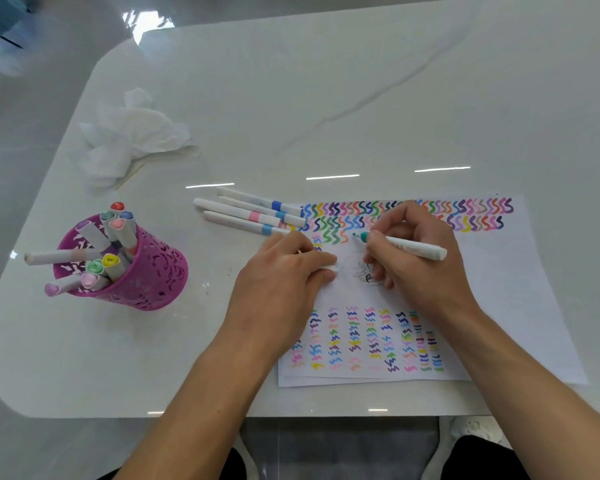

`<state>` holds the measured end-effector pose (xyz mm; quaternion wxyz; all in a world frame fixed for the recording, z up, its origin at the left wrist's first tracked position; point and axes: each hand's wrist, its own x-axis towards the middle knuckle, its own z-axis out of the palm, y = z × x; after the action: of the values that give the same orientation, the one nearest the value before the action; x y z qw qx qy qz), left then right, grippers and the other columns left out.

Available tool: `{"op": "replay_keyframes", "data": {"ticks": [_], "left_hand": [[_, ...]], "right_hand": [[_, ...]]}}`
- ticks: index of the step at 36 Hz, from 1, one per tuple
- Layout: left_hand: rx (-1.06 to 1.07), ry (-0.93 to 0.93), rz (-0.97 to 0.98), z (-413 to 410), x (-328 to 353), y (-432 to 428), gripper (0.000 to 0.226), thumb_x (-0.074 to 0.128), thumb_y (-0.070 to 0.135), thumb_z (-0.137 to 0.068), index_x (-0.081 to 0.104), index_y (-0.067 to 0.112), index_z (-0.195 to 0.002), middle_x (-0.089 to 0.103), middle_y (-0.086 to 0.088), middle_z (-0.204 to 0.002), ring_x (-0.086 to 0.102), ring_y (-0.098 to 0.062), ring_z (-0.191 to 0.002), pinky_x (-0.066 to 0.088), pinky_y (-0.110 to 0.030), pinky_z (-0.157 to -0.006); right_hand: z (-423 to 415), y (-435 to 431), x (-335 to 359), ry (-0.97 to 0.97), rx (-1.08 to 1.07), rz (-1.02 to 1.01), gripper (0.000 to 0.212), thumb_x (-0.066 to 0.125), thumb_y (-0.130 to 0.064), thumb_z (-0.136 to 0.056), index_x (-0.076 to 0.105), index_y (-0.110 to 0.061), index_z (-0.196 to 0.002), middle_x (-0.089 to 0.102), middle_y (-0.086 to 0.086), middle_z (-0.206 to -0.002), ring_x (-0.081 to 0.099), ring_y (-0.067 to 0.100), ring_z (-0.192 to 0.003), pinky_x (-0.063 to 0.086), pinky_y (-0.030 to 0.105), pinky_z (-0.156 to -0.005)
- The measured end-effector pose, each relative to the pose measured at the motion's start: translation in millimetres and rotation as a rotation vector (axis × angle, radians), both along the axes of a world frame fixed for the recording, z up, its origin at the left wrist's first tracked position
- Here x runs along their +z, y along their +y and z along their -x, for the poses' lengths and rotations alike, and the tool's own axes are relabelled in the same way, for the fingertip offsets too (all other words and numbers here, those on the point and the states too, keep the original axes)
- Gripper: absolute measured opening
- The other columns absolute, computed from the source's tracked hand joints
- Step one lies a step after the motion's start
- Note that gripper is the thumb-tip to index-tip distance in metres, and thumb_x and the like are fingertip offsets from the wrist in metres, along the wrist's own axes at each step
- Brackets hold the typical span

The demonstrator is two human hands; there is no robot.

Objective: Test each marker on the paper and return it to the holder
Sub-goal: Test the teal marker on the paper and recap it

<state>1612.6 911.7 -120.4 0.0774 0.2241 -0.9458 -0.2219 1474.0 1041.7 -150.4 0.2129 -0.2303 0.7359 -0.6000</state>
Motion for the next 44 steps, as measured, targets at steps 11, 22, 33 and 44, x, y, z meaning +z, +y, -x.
{"op": "replay_keyframes", "data": {"ticks": [11, 22, 33, 44], "left_hand": [[-0.006, -0.045, 0.055, 2.3, -3.8, 0.6, 0.021, 0.064, 0.034, -0.096, 0.076, 0.033, -0.113, 0.062, 0.015, -0.129, 0.053, -0.01, -0.116, 0.046, -0.025, -0.091], [0.005, -0.039, 0.047, 4.6, -4.5, 0.5, 0.019, 0.066, 0.033, -0.095, 0.077, 0.031, -0.11, 0.066, 0.015, -0.125, 0.055, -0.012, -0.113, 0.048, -0.028, -0.092], [0.017, -0.056, 0.051, 3.9, -5.6, 0.2, 0.021, 0.065, 0.036, -0.095, 0.076, 0.033, -0.113, 0.064, 0.017, -0.128, 0.049, -0.006, -0.116, 0.043, -0.022, -0.091], [0.02, -0.052, 0.04, 4.0, -5.5, 0.1, 0.022, 0.065, 0.036, -0.095, 0.075, 0.033, -0.114, 0.063, 0.018, -0.129, 0.049, -0.005, -0.117, 0.045, -0.024, -0.092]], "right_hand": [[-0.9, 0.0, -2.4, 0.004, 0.0, -0.003, 0.012, 0.07, -0.012, -0.092, 0.059, -0.009, -0.087, 0.07, 0.016, -0.071, 0.068, 0.034, -0.059, 0.055, 0.033, -0.051], [0.4, -2.5, -1.2, 0.048, 0.01, -0.078, 0.013, 0.073, -0.017, -0.091, 0.062, -0.014, -0.084, 0.071, 0.012, -0.071, 0.066, 0.037, -0.064, 0.056, 0.051, -0.058], [0.4, -2.1, 1.3, 0.091, -0.046, -0.136, 0.018, 0.075, -0.014, -0.085, 0.06, -0.015, -0.075, 0.07, 0.005, -0.067, 0.069, 0.029, -0.064, 0.056, 0.049, -0.059], [-0.2, -0.6, 3.2, 0.016, -0.021, -0.063, 0.015, 0.072, -0.02, -0.086, 0.06, -0.015, -0.079, 0.071, 0.007, -0.07, 0.066, 0.02, -0.059, 0.051, 0.035, -0.055]]}}
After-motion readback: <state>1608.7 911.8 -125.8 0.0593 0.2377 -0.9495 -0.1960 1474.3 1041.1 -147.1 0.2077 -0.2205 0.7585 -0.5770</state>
